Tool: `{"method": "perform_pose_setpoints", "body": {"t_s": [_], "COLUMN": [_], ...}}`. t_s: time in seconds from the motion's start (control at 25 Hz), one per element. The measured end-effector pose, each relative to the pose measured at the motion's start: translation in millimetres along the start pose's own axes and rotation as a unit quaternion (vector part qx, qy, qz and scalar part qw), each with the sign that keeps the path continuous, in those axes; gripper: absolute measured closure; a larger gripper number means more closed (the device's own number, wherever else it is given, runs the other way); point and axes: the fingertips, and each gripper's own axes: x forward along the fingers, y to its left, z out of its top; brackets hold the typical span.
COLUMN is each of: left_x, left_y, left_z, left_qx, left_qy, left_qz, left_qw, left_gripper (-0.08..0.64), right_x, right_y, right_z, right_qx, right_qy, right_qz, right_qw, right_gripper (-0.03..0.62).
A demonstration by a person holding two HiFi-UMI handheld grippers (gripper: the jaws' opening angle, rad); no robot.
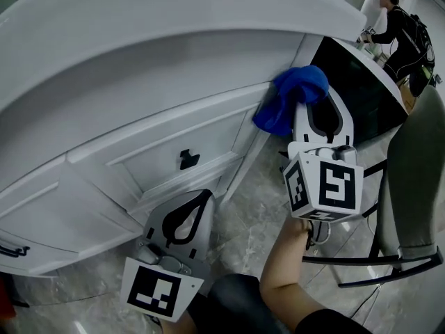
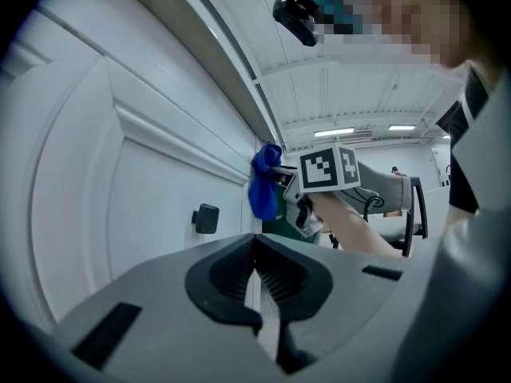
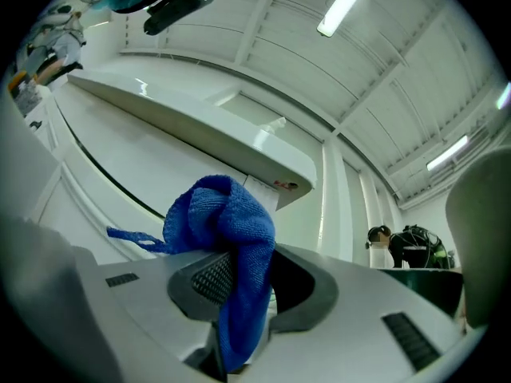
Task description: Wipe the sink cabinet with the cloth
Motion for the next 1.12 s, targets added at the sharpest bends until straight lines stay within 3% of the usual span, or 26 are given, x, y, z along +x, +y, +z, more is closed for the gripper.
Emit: {"method": "perform_pose_setpoints", "body": {"t_s": [0.16,0.44,1.12], "left_x": [1.6,5.5,-6.2], "left_y": [-3.5,-10.8,2.5], "left_z": [2.8,1.1,0.0], "left_qx": [0.003,-0.005,-0.004], "left_qy": [-0.006,-0.003,0.011], "left_qz": [-0.004,-0.013,0.029], "left_qw": [1.0000,0.9999,0.9995], "left_gripper": [0.557,0.557,0.557], "right_x": [-5.3,-7.5,-11.2], "right_y": [5.1,7.7,11.4], "right_z": [-22.1,-25.3,-32.9], "right_qx": [0.038,0.011,0.008], "right_qy": [0.036,0.021,0.012], "right_qz": [0.006,-0.007,-0.007], "right_qw": [0.999,1.000,1.000], "right_gripper": [0.477,0.477,0.477]}}
